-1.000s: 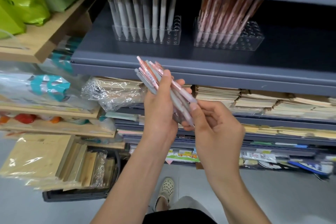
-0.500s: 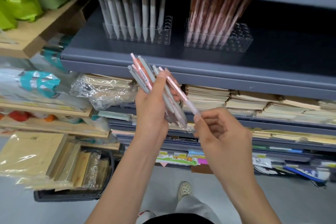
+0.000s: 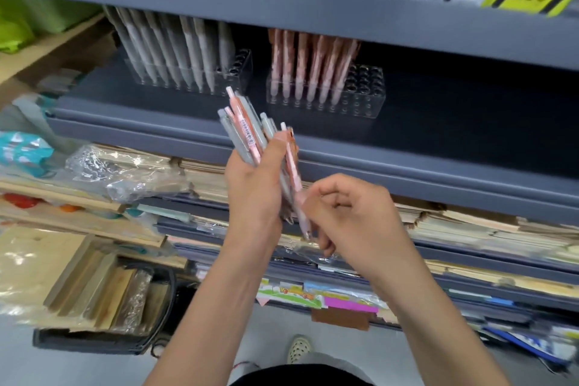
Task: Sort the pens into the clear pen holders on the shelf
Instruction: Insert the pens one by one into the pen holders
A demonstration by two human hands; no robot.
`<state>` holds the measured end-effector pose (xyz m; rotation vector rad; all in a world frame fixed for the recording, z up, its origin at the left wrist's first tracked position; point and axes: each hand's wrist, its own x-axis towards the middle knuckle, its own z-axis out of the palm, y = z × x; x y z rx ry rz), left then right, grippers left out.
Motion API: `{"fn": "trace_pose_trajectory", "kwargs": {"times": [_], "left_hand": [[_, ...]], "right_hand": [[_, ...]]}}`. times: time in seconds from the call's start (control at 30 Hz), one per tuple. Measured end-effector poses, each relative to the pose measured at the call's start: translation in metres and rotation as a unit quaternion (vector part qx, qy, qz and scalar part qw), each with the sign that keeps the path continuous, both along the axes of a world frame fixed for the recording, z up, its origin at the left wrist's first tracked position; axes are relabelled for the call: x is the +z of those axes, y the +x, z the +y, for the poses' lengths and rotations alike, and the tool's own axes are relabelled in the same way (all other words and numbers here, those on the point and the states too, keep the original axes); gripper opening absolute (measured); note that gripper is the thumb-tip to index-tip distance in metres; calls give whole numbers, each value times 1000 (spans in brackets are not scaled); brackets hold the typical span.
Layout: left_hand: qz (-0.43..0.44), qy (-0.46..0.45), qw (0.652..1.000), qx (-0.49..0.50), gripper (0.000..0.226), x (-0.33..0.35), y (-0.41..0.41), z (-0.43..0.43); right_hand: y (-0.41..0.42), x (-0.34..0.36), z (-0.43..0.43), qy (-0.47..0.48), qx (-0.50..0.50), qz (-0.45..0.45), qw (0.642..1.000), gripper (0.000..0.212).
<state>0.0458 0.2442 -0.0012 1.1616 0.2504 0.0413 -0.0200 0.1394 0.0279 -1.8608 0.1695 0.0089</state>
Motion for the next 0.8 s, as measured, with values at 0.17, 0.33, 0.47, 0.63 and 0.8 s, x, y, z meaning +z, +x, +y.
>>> {"fn": "trace_pose_trajectory", "kwargs": {"times": [0.17,0.33,0.47,0.63,0.8], "left_hand": [[-31,12,999,0,12,-2,-7,-18],[-60,-22,998,-5,19,3,-4,-21],[-79,-49,996,0,23,2,-1,-20],[-81,-61,995,-3,47,-1,-3,-22],[-85,-64,994,-9,42,-1,-5,-20]], "right_hand": [[5,1,-26,-43,36,8,998,6],[4,1,-47,81,53,-1,995,4],[25,10,-79,139,25,-55,988,15],[71,22,-110,127,-83,-166,974,11],[126,31,-123,77,-178,-230,953,13]]}}
